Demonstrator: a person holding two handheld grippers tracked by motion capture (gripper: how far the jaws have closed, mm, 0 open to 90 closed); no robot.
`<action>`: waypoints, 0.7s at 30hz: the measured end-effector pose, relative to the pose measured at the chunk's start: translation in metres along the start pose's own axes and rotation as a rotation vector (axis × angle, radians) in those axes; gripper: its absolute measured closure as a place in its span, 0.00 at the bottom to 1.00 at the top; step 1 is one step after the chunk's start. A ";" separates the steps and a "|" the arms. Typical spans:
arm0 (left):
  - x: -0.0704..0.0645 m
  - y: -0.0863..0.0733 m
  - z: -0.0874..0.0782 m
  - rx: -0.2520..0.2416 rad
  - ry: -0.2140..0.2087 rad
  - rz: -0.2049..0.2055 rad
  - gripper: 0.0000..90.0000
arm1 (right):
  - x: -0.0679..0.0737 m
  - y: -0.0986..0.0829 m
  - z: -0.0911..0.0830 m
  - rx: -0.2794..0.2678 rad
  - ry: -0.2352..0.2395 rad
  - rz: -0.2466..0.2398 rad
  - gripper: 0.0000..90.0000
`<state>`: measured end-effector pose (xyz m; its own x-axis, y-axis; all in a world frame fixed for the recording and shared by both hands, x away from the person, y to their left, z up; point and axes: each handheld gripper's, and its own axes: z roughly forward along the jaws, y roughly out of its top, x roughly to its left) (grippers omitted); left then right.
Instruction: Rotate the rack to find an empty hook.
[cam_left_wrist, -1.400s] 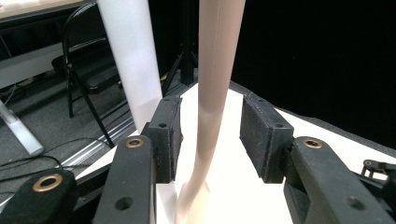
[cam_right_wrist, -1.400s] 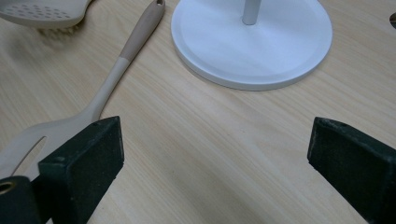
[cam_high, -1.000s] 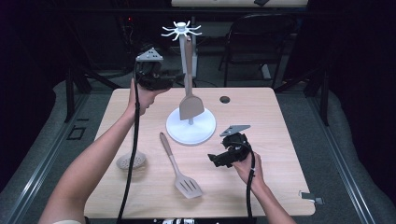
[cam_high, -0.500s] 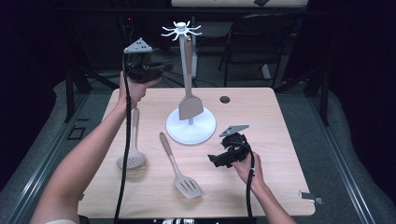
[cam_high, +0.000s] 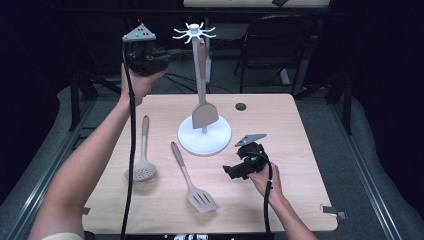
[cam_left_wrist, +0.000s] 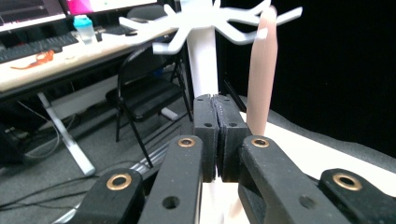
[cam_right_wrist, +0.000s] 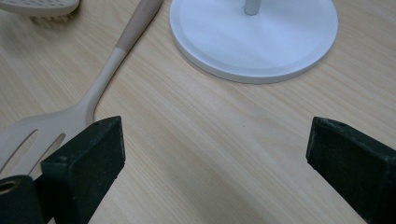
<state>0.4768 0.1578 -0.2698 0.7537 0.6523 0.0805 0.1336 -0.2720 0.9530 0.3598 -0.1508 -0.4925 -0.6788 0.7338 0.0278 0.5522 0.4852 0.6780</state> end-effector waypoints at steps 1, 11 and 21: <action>0.000 0.002 -0.001 -0.003 0.000 0.002 0.99 | 0.001 0.000 0.001 -0.002 0.003 0.003 0.05; 0.002 0.020 0.000 -0.022 0.033 0.011 0.99 | 0.001 -0.001 0.001 0.002 0.002 -0.003 0.05; 0.012 0.021 0.004 -0.024 0.070 -0.011 1.00 | 0.001 -0.001 0.000 0.005 -0.004 -0.006 0.05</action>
<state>0.4914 0.1568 -0.2503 0.7052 0.7033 0.0900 0.1253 -0.2485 0.9605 0.3588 -0.1500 -0.4930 -0.6804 0.7326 0.0206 0.5501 0.4920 0.6748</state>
